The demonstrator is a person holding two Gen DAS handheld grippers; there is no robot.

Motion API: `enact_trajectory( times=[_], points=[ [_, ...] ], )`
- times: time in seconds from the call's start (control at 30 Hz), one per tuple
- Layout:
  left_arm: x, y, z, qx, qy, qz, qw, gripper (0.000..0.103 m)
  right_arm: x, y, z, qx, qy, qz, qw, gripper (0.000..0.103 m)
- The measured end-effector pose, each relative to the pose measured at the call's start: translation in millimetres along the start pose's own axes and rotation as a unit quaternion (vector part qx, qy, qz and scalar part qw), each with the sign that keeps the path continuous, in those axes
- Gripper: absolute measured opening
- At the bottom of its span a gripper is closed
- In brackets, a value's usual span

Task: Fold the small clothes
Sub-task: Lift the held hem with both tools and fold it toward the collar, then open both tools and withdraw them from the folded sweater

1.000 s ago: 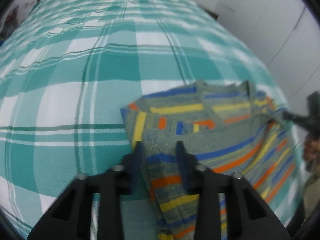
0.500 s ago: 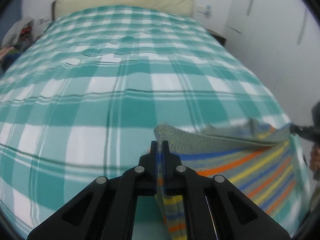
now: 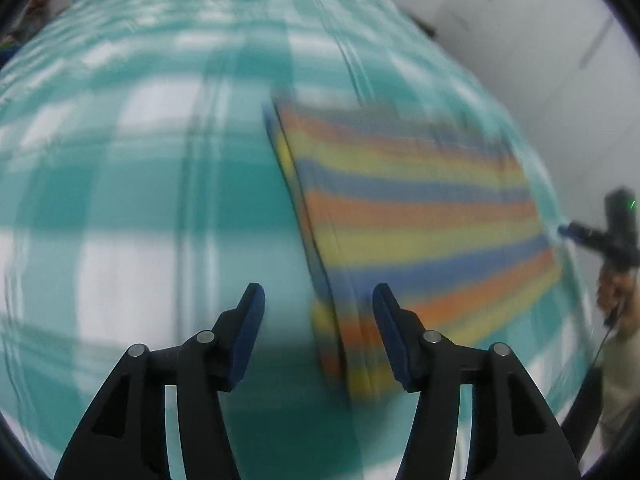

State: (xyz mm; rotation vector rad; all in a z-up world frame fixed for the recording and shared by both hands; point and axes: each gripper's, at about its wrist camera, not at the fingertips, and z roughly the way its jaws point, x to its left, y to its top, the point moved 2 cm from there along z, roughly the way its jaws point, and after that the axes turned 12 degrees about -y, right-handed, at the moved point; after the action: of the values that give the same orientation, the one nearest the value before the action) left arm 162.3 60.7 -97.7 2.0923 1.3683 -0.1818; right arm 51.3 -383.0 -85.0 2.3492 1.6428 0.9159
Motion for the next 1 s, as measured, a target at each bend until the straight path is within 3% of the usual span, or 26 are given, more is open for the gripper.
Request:
enact_trajectory(
  times=[0.1, 0.13, 0.2, 0.37, 0.47, 0.53, 0.57, 0.63, 0.67, 0.7, 0.73, 0.87, 1.0],
  points=[
    [-11.6, -22.1, 20.8, 0.008, 0.035, 0.002, 0.9993, 0.057, 6.4, -42.1, 10.7, 0.044, -0.008, -0.007, 0.999, 0.052],
    [-15.1, -23.6, 23.8, -0.008, 0.053, 0.004, 0.9986, 0.042, 8.1, -49.6, 19.3, 0.057, -0.013, -0.01, 0.998, 0.05],
    [-17.8, -23.3, 24.5, -0.017, 0.049, -0.001, 0.9987, 0.007, 8.9, -58.3, 30.3, 0.058, -0.022, -0.005, 0.998, 0.01],
    [-20.7, -28.2, 14.9, -0.018, 0.06, 0.002, 0.998, 0.005, 4.3, -67.4, 12.8, 0.044, -0.048, 0.004, 0.998, 0.009],
    [-20.1, -29.6, 24.4, -0.019, 0.079, 0.016, 0.9966, 0.008, 3.3, -73.1, 23.4, 0.046, -0.063, -0.003, 0.997, 0.009],
    [-26.5, -33.3, 20.2, -0.031, 0.104, 0.032, 0.9936, 0.024, 4.5, -73.6, 24.0, 0.025, -0.064, -0.007, 0.998, 0.01],
    [-31.8, -36.4, 14.7, -0.036, 0.122, 0.034, 0.9913, 0.034, 5.3, -74.9, 21.2, 0.012, -0.055, -0.002, 0.998, 0.018],
    [-45.1, -43.0, 0.3, -0.062, 0.139, 0.045, 0.9873, 0.07, 2.2, -83.8, 5.8, -0.029, -0.046, 0.013, 0.998, 0.042],
    [-55.9, -48.1, -9.7, -0.087, 0.151, 0.058, 0.983, 0.075, -0.1, -91.1, -5.9, -0.06, -0.051, 0.014, 0.997, 0.062],
    [-64.8, -52.3, -16.3, -0.106, 0.166, 0.069, 0.9781, 0.085, -0.7, -96.6, -14.0, -0.085, -0.062, 0.013, 0.994, 0.07],
    [-76.4, -57.1, -22.0, -0.127, 0.19, 0.08, 0.9702, 0.093, -0.7, -101.5, -20.9, -0.107, -0.077, 0.01, 0.991, 0.07],
    [-93.8, -69.1, -21.8, -0.166, 0.229, 0.083, 0.9556, 0.097, 10.8, -103.1, -32.7, -0.162, -0.138, -0.035, 0.977, 0.07],
    [-89.2, -71.5, -4.5, -0.154, 0.236, 0.061, 0.9576, 0.097, 17.6, -103.5, -28.0, -0.19, -0.184, -0.054, 0.963, 0.07]
  ],
)
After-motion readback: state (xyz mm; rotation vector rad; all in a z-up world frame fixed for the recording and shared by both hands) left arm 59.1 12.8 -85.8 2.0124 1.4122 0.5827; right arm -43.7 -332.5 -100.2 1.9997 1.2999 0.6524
